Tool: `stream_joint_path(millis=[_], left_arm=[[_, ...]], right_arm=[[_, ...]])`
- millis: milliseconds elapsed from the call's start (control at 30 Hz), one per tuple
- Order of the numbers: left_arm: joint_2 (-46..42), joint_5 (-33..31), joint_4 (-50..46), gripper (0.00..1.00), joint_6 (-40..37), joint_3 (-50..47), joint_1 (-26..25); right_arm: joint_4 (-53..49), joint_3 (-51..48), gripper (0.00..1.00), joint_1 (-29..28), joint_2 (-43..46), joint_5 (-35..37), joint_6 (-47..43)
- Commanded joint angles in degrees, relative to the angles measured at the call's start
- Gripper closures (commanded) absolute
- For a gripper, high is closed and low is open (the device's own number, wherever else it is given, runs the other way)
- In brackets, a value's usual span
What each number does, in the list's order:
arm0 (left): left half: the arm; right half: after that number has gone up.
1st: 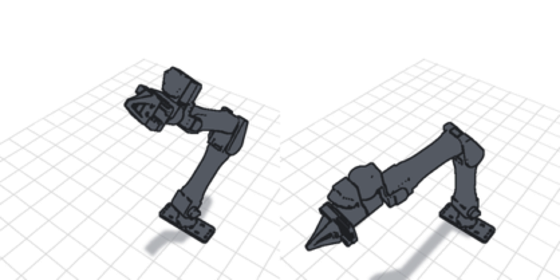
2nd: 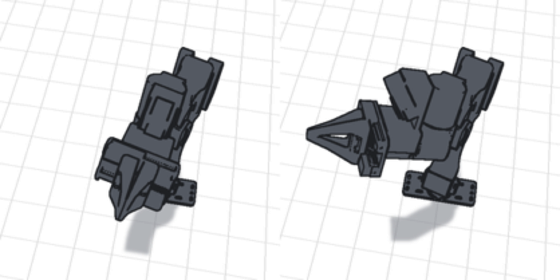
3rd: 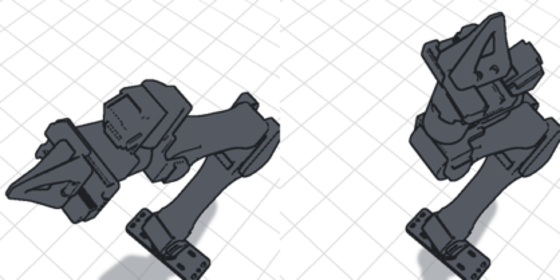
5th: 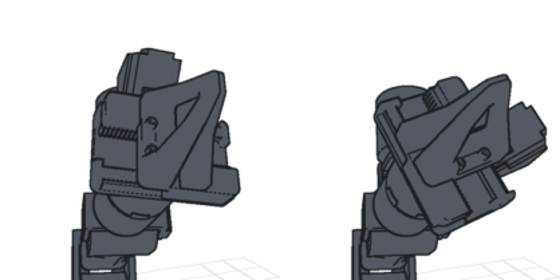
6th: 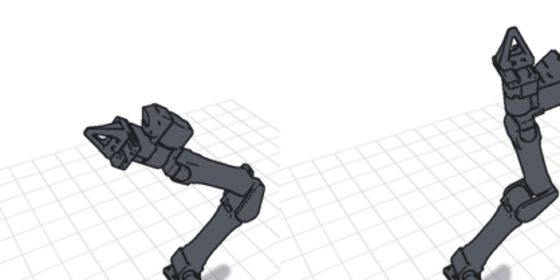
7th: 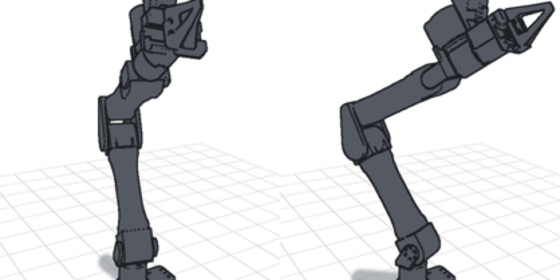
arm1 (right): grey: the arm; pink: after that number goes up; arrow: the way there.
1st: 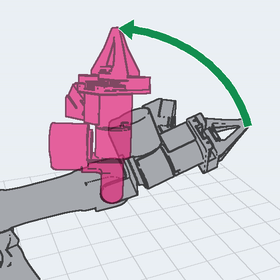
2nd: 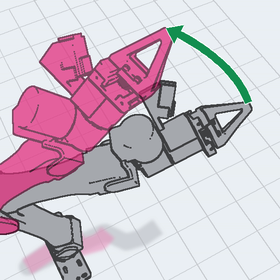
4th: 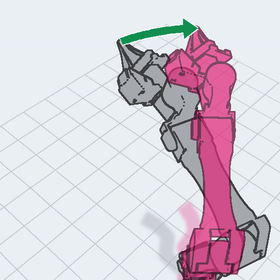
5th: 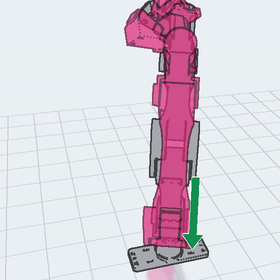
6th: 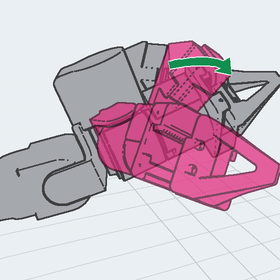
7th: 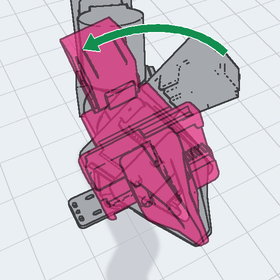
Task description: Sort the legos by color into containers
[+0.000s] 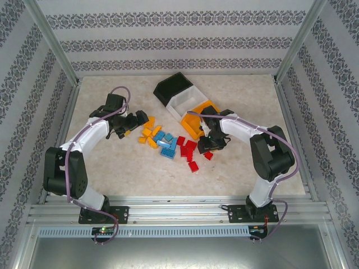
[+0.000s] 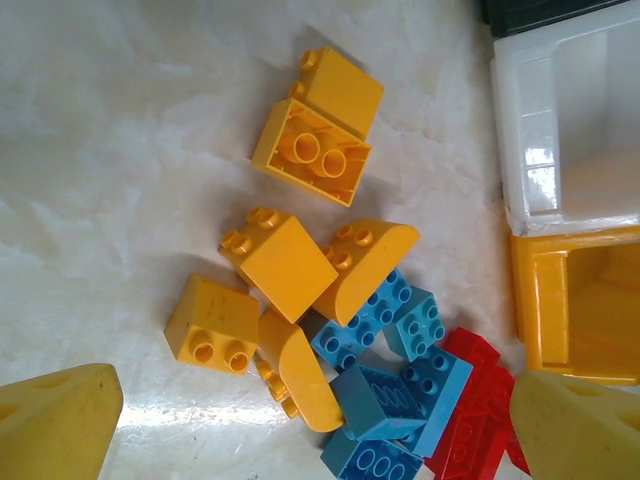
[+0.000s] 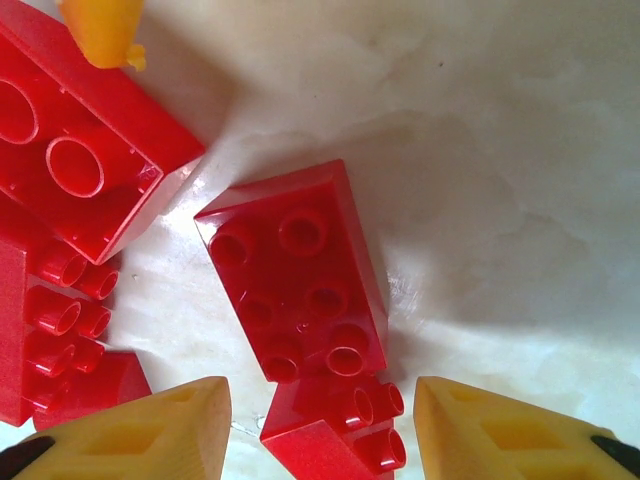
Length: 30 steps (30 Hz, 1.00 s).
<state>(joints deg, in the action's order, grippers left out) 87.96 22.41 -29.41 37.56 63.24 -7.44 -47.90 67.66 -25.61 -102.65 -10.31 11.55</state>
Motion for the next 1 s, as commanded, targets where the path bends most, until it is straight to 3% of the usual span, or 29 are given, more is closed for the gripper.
stream_joint_path(millis=[0,133,333,967], left_arm=[[-2.1,-0.7,-2.0,0.00,0.1,-1.1,-0.4],[-2.8,-0.8,-1.7,0.00,0.2,-2.1,-0.4],[-2.2,-0.3,-1.1,0.00,0.4,-2.1,-0.4],[-1.8,-0.1,-2.0,0.00,0.2,-1.4,-0.4]], right_arm=[[-1.3,-1.9,0.46,0.3,-1.5,0.6,-0.3],[0.5,-4.6,0.40,-0.1,3.1,1.6,0.3],[3.3,-7.0,0.39,-0.3,6.1,1.9,0.3],[4.9,-4.7,0.51,-0.9,0.3,3.7,-0.8]])
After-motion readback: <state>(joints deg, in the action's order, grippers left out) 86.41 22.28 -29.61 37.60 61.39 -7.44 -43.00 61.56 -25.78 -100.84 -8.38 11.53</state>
